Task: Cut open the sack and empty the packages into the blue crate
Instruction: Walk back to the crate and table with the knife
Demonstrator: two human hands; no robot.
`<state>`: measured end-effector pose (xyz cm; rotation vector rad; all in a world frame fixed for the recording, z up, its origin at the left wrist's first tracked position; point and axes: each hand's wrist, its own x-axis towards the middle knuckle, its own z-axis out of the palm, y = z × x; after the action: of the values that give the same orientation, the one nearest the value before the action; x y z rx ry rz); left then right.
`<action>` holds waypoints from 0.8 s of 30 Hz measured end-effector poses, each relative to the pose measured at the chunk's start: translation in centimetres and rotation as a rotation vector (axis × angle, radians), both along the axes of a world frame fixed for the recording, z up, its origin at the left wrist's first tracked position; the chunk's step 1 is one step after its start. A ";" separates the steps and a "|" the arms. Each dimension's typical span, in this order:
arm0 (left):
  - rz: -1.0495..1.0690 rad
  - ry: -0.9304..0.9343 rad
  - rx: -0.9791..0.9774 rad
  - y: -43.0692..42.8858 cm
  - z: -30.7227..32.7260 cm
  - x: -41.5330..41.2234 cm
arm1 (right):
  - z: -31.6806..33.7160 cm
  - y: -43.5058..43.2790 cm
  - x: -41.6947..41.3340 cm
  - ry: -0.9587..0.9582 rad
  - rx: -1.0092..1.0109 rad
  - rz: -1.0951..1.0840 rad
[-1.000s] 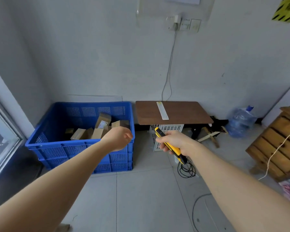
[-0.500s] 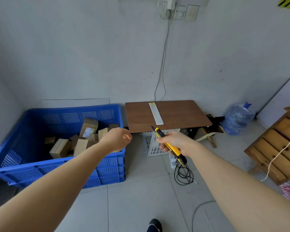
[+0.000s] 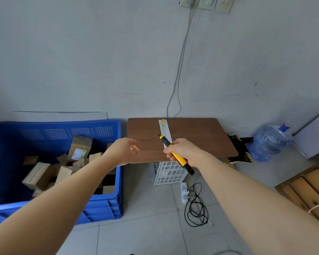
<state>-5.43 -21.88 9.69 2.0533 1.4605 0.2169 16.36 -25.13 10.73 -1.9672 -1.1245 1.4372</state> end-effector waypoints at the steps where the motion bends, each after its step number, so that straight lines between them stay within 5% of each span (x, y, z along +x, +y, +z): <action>1: 0.004 -0.002 -0.008 1.3 -0.4 0.4 | -0.4 1.2 0.4 0.004 -0.011 -0.001; 24: 0.101 0.017 -0.280 27.7 -16.8 5.8 | -18.0 27.3 5.4 -0.210 -0.169 0.009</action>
<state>0.35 5.86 -7.12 1.7643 1.5128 0.0317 21.71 2.17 -7.25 -2.2775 -1.1323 1.3950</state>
